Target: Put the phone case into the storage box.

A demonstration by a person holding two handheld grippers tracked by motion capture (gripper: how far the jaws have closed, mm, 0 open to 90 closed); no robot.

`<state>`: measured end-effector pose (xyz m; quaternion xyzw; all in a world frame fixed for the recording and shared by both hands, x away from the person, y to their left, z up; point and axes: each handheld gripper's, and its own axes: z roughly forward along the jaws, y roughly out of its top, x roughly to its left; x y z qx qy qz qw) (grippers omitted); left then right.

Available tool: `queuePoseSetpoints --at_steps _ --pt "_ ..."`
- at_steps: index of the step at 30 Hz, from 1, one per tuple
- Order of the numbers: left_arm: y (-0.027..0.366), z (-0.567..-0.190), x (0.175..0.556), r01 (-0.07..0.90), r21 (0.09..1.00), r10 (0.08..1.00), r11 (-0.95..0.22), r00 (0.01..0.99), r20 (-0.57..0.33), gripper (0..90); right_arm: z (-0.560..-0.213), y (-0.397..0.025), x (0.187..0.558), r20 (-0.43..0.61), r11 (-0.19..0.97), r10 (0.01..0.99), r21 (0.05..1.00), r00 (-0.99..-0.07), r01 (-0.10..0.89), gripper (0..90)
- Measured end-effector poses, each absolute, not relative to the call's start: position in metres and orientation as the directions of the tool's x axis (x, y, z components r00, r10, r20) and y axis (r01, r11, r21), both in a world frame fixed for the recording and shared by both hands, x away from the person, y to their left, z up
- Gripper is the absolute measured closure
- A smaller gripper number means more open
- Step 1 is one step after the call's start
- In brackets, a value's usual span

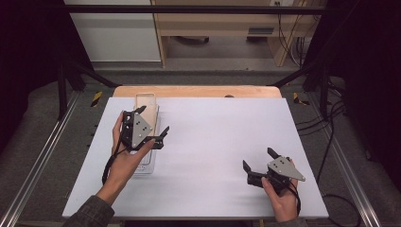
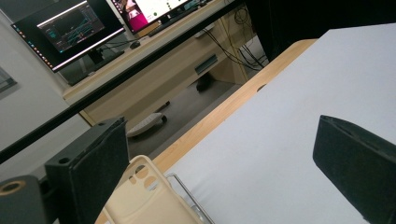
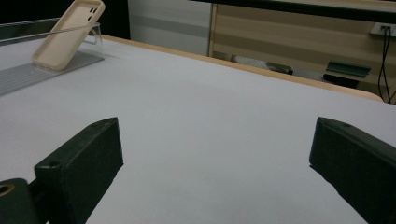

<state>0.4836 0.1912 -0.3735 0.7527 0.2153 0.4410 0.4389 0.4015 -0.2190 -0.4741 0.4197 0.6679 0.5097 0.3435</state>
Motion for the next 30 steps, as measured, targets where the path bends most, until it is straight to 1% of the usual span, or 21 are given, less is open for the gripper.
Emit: queuePoseSetpoints --at_steps 11,26,30 --pt "0.205 -0.370 0.472 -0.085 0.872 0.722 -0.481 0.527 0.449 3.1 -0.474 -0.218 0.402 -0.033 0.132 0.910 0.968 -0.413 0.213 2.7" --pt "0.221 -0.368 0.461 -0.105 0.884 0.732 -0.456 0.521 0.439 1.8 -0.474 -0.218 0.401 -0.051 0.145 0.908 0.970 -0.417 0.196 2.7" --pt "0.223 -0.366 0.456 -0.123 0.884 0.725 -0.452 0.527 0.444 1.8 -0.474 -0.217 0.401 -0.050 0.143 0.907 0.970 -0.419 0.195 2.7"
